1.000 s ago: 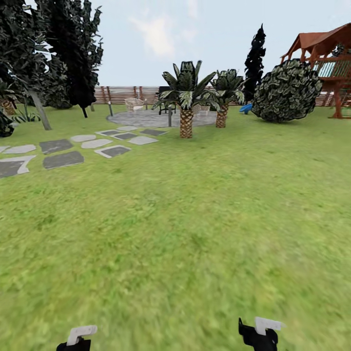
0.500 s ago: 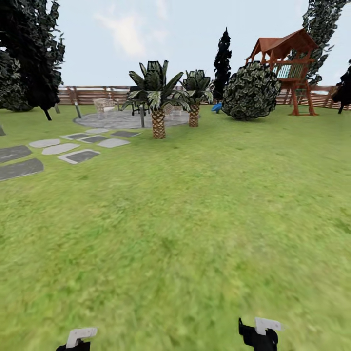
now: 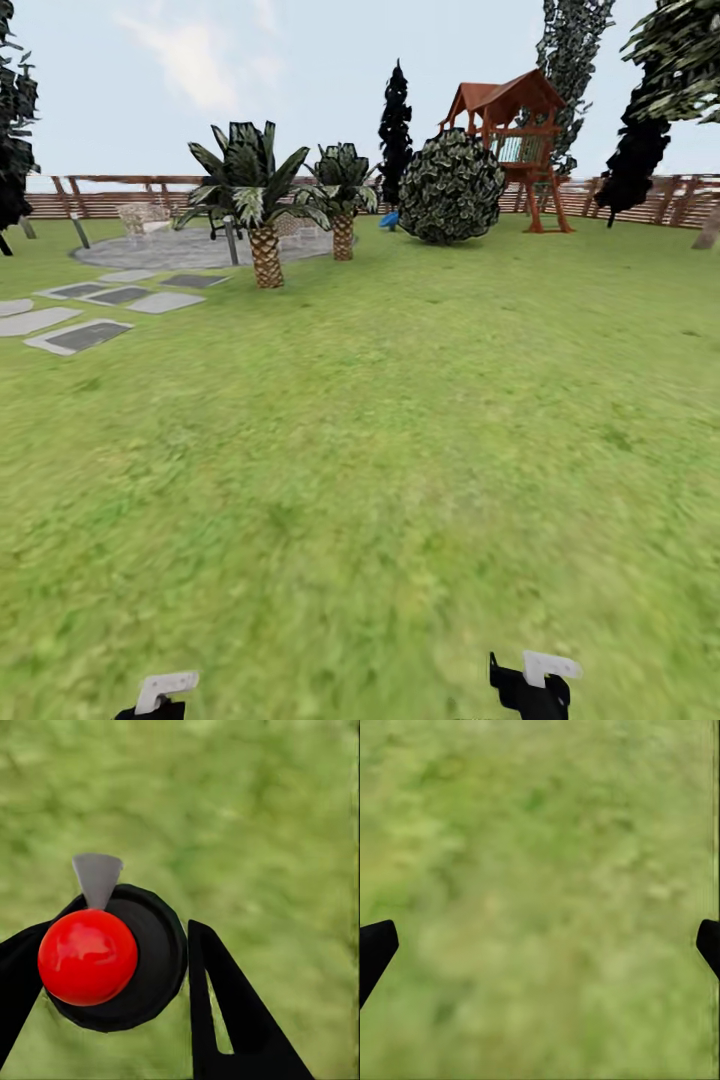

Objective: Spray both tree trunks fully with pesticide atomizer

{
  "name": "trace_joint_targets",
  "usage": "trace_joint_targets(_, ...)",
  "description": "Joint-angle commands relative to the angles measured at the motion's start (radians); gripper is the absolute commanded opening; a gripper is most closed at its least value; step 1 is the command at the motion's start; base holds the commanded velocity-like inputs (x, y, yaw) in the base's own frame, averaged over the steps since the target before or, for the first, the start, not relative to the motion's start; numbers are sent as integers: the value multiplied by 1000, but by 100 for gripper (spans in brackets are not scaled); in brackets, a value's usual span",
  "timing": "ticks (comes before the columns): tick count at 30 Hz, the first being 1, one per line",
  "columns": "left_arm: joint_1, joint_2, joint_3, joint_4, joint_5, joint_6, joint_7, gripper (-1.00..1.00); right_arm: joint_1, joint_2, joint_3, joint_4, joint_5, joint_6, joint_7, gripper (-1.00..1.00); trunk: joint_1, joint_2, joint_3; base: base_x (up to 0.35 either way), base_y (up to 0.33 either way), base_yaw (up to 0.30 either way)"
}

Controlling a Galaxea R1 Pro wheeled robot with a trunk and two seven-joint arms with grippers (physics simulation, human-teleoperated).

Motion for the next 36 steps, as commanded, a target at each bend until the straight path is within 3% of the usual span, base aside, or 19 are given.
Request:
trace_joint_targets(1, 1, 0, 9, 0, -8, -3, -5, -100, -1, 0, -6, 1, 8, -3, -3, 100, 0, 0, -1, 54, -104, -300)
trace_joint_targets(19, 2, -6, 8, -2, -7, -2, -5, -100, -1, 0, -6, 1, 8, -3, -3, 100, 0, 0, -1, 9, -8, -300)
trace_joint_targets(36, 2, -4, 9, -1, -6, -2, -4, -100, -1, 0, -6, 2, 8, -3, -3, 100, 0, 0, -1, 312, -28, -300)
